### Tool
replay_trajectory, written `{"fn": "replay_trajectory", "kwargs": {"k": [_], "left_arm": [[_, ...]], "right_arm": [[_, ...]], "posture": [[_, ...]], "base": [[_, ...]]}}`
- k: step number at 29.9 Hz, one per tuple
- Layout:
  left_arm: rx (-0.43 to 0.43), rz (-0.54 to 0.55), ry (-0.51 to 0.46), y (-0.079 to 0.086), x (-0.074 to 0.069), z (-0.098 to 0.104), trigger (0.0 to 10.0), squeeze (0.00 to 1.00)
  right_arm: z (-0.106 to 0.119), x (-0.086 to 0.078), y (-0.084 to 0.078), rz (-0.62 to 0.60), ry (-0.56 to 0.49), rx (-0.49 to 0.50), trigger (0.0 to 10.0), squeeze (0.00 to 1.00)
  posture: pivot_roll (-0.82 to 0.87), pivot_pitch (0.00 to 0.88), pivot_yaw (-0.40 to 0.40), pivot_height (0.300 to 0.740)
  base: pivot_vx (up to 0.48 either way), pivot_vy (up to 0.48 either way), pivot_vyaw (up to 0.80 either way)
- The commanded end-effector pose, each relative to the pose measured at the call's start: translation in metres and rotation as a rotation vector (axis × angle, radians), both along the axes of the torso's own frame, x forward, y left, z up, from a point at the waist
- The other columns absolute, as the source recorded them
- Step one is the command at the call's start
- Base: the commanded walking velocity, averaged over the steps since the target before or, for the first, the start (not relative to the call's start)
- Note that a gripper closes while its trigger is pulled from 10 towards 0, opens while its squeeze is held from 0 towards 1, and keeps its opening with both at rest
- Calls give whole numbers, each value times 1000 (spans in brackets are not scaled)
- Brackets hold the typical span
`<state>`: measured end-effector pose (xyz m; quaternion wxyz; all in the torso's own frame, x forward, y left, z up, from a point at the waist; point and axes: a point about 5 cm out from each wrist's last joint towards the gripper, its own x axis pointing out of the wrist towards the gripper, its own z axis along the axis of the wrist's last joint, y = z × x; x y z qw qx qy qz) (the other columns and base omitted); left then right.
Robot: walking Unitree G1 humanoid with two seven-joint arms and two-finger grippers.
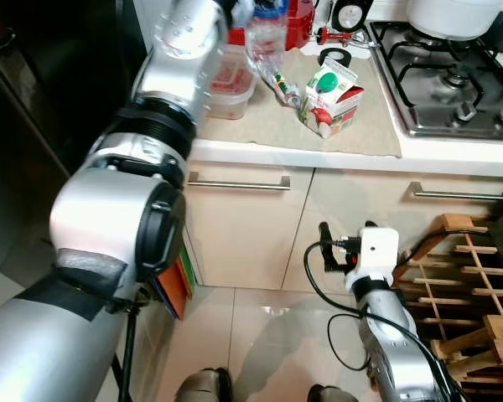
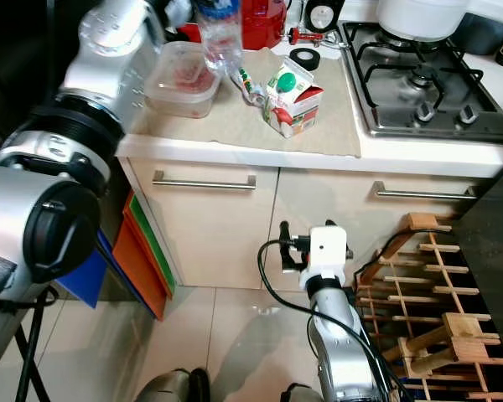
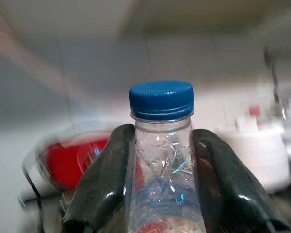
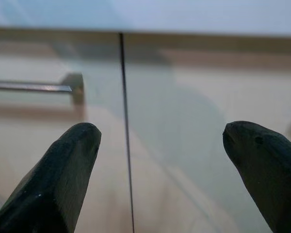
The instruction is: Restocking fridge
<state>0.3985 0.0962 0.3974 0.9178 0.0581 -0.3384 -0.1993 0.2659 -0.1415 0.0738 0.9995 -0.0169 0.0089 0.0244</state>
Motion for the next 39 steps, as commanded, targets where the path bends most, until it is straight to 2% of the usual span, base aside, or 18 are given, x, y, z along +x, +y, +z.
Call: {"fn": "replay_trajectory", "kwargs": {"k": [1,2,7,11,13,14,15,16,19,23,25,26,29,30,33,34,37,39], "left_arm": [[-10,-30,-118,12,-16,25,10000,0],[14,-39,-143,18,-22,26,10000,0],[28,-62,-127,25,-32,20,10000,0],[53,-95,-53,32,-50,-3,10000,0],[52,-108,-39,33,-54,-6,10000,0],[101,-136,-12,33,-68,-17,10000,0],[112,-148,9,34,-72,-24,10000,0],[112,-148,9,34,-72,-24,10000,0],[109,-158,94,37,-82,-41,10000,0],[99,-166,142,33,-91,-55,10000,0],[72,-139,250,23,-93,-87,10000,0],[53,-128,287,22,-92,-95,10000,0],[15,-17,365,26,-86,-120,10000,0],[15,63,395,27,-86,-137,10000,0],[14,149,423,32,-91,-158,10000,0],[14,149,423,32,-91,-158,10000,0],[-10,281,439,43,-93,-185,10000,0],[38,353,436,46,-94,-201,10000,0]], "right_arm": [[-3,1,-3,-2,6,-8,10000,0],[-4,4,-3,3,4,-13,10000,0],[-3,9,-4,1,-3,-17,10000,0],[-1,19,-9,-13,-19,-30,10000,0],[-1,20,-9,-14,-23,-33,10000,0],[3,24,-11,-23,-43,-37,10000,0],[6,25,-12,-32,-58,-38,10000,0],[6,25,-12,-32,-58,-38,10000,0],[14,31,-17,-49,-91,-41,10000,0],[16,33,-20,-55,-103,-47,10000,0],[17,34,-22,-69,-112,-59,10000,0],[17,35,-23,-75,-115,-61,10000,0],[18,34,-25,-94,-121,-62,10000,0],[18,33,-26,-96,-123,-61,10000,0],[16,29,-26,-101,-123,-57,10000,0],[16,29,-26,-101,-123,-57,10000,0],[13,26,-24,-98,-118,-49,10000,0],[13,27,-21,-93,-121,-38,10000,0]], "posture": [[90,0,22,740],[99,0,21,740],[127,0,16,740],[167,0,-2,740],[167,0,-2,740],[184,0,-6,740],[185,0,-6,740],[185,0,-6,740],[189,0,-12,740],[185,0,-15,740],[173,0,-12,740],[168,0,-10,740],[156,0,-8,740],[146,0,-4,740],[142,0,-6,740],[142,0,-6,740],[144,0,-8,740],[140,0,-11,740]], "base": [[0,0,0],[0,0,0],[0,0,0],[0,0,0],[0,0,0],[0,0,0],[0,0,0],[0,0,0],[0,0,0],[0,0,0],[0,0,0],[0,0,0],[0,0,0],[0,0,0],[0,0,0],[0,0,0],[0,0,0],[0,0,0]]}}
